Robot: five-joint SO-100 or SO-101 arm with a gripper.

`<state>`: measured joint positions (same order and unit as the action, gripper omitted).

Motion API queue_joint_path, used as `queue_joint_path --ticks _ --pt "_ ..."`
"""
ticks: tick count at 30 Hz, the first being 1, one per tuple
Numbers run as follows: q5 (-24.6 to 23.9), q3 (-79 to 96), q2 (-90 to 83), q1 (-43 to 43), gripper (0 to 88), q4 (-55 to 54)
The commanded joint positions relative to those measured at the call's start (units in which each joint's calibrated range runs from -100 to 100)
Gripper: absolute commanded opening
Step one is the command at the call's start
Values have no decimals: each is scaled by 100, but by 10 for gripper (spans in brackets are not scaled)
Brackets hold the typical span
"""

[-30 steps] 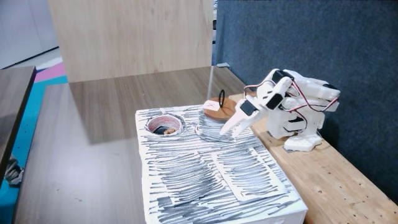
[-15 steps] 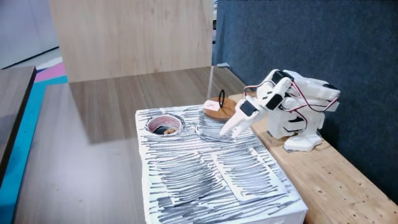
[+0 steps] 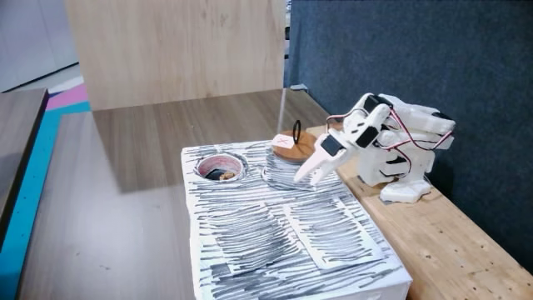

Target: Pick the brown debris from the hole.

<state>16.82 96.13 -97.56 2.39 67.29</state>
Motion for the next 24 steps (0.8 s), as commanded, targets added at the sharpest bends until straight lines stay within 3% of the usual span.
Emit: queue_joint_path --ticks 1,7,11,15,20,24 --pt "-25 -740 -18 -20 297 -754" --pt "-25 -1867 753 -13 297 -1878" --pt "-103 -3985 3316 60 297 -1920" --pt "-606 -6480 5493 309 297 -1895" --pt "-1370 -9350 7956 1471 297 -1761" --pt "-1755 -10905 9262 2509 295 -847"
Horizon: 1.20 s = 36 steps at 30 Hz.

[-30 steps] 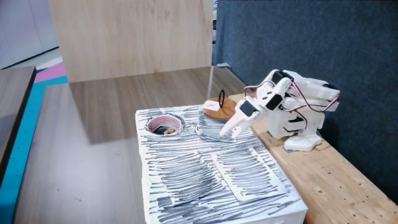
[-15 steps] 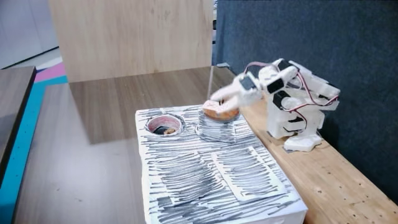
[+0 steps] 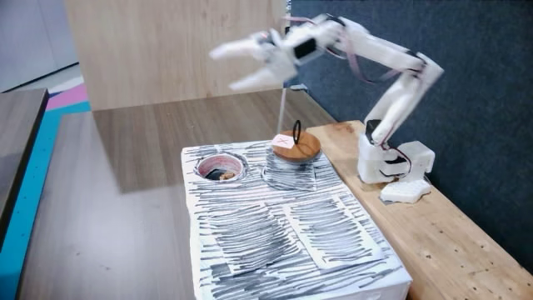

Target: Pick the brown debris from the hole.

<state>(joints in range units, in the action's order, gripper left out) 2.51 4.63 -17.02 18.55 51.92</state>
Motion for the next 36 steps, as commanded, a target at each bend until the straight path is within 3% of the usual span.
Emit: queue_joint_path --ticks 1,6,12,15,27,36 --pt "-397 -2121 1476 1135 292 1152" --pt "-464 -3141 1996 1800 206 2988" --pt "-418 -3623 1937 2436 69 4271" --pt "-392 -3525 1929 2619 71 4749" --pt "-121 -2667 2029 2655 84 4690" --pt "-127 -1361 1920 2692 225 4690"
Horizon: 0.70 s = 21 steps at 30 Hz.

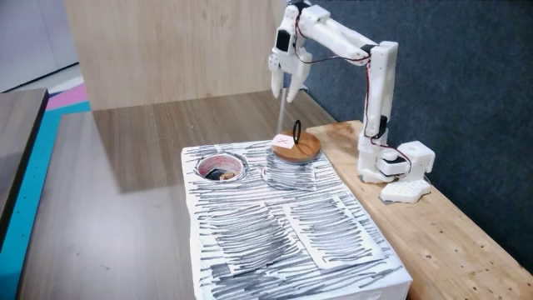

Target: Pick the brown debris from the hole.

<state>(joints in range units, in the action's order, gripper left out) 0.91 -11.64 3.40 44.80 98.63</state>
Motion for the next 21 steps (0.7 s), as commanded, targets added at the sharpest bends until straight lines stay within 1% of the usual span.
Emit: queue_joint_path --ticks 1,10,21 --pt "34 382 -123 103 232 19" --pt "39 891 -114 703 230 11" --pt "39 954 -5 644 229 2"
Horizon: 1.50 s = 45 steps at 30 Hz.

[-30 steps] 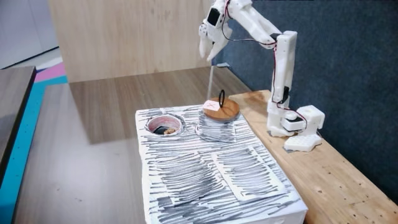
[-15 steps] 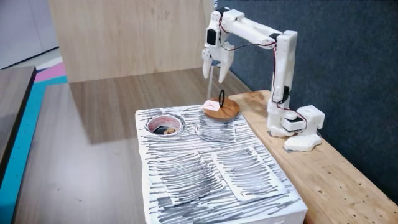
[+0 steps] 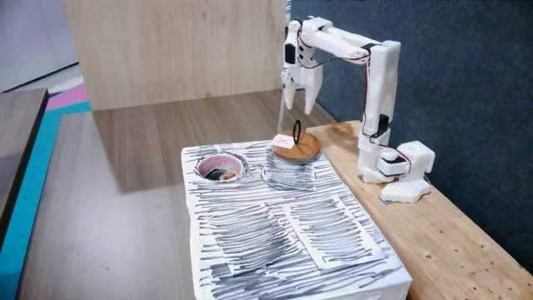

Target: Pick the brown debris from the hole.

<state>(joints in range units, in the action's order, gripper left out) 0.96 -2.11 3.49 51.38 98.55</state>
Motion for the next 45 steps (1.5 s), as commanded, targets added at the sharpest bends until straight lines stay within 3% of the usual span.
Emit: queue_joint_path --ticks 1,29,40,45 --pt "34 1 -14 -21 229 11" --pt "34 -124 941 -263 228 3" --pt "205 -133 631 -2054 230 3" --pt "169 -142 103 -2441 229 3"
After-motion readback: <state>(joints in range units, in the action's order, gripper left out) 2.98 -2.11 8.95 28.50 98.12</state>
